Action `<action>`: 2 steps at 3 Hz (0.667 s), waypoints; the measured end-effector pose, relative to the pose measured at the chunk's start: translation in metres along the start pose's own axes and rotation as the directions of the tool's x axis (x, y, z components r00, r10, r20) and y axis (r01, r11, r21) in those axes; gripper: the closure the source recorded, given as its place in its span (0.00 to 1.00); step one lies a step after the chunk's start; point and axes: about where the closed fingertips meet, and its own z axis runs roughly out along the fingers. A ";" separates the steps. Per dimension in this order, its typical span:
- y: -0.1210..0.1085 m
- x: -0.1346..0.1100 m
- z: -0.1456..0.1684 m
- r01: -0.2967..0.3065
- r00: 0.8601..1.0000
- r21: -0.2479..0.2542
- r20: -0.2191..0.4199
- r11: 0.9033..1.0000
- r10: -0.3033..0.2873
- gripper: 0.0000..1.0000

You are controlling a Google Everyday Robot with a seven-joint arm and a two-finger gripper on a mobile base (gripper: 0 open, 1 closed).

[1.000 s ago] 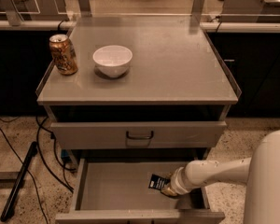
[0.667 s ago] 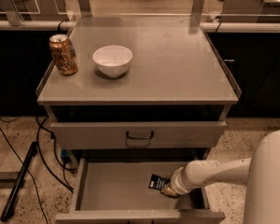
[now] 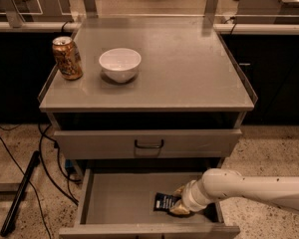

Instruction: Pick rxbar blueberry from middle drawer and place on counter

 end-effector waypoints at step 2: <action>0.029 -0.032 -0.037 0.155 0.988 -0.075 -0.002 0.985 -0.155 1.00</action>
Offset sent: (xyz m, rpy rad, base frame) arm -0.0200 0.0151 0.0411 -0.0052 -0.0099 0.1384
